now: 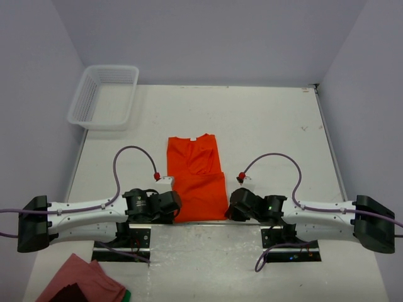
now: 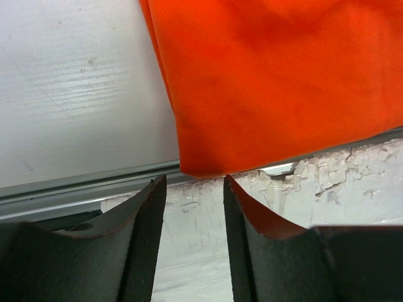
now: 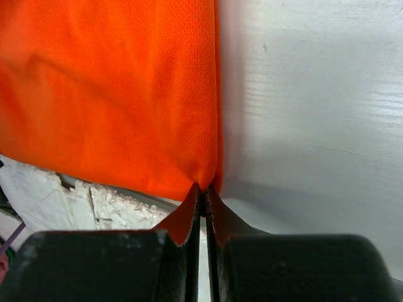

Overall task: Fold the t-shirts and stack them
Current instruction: Grab one side of the 2/3 rectangular tshirt with both arms, then fold the long partially folded tshirt into a neat square

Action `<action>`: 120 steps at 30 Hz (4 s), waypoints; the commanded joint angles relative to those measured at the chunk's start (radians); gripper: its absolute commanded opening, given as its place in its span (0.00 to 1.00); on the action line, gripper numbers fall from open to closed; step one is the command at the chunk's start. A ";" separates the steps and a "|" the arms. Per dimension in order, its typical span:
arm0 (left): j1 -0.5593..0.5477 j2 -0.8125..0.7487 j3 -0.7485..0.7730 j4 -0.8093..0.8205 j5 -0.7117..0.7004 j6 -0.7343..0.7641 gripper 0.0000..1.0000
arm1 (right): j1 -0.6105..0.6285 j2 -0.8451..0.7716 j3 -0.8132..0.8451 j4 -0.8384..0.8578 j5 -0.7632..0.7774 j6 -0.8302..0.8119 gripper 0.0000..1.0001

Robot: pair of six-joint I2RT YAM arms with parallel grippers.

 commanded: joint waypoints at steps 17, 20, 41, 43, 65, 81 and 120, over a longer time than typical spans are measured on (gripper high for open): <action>-0.007 0.037 -0.079 0.154 0.036 -0.049 0.48 | 0.002 -0.076 -0.044 -0.015 0.008 0.008 0.00; -0.007 0.045 -0.099 0.190 0.050 -0.054 0.46 | 0.002 -0.065 -0.045 0.000 0.000 0.008 0.00; -0.007 -0.041 -0.122 0.179 0.007 -0.066 0.00 | 0.011 0.051 -0.001 0.043 -0.018 -0.029 0.00; -0.007 -0.053 -0.099 0.148 -0.018 -0.061 0.00 | 0.017 0.060 0.019 0.019 -0.006 -0.036 0.00; -0.070 -0.138 -0.070 0.106 0.005 -0.069 0.00 | 0.035 0.013 0.137 -0.129 0.049 -0.113 0.00; -0.110 -0.122 0.273 -0.032 -0.271 -0.043 0.00 | -0.029 0.083 0.585 -0.403 0.147 -0.351 0.00; 0.975 0.554 0.667 0.666 -0.050 0.756 0.85 | -0.698 1.066 1.676 -0.351 -0.345 -0.989 0.77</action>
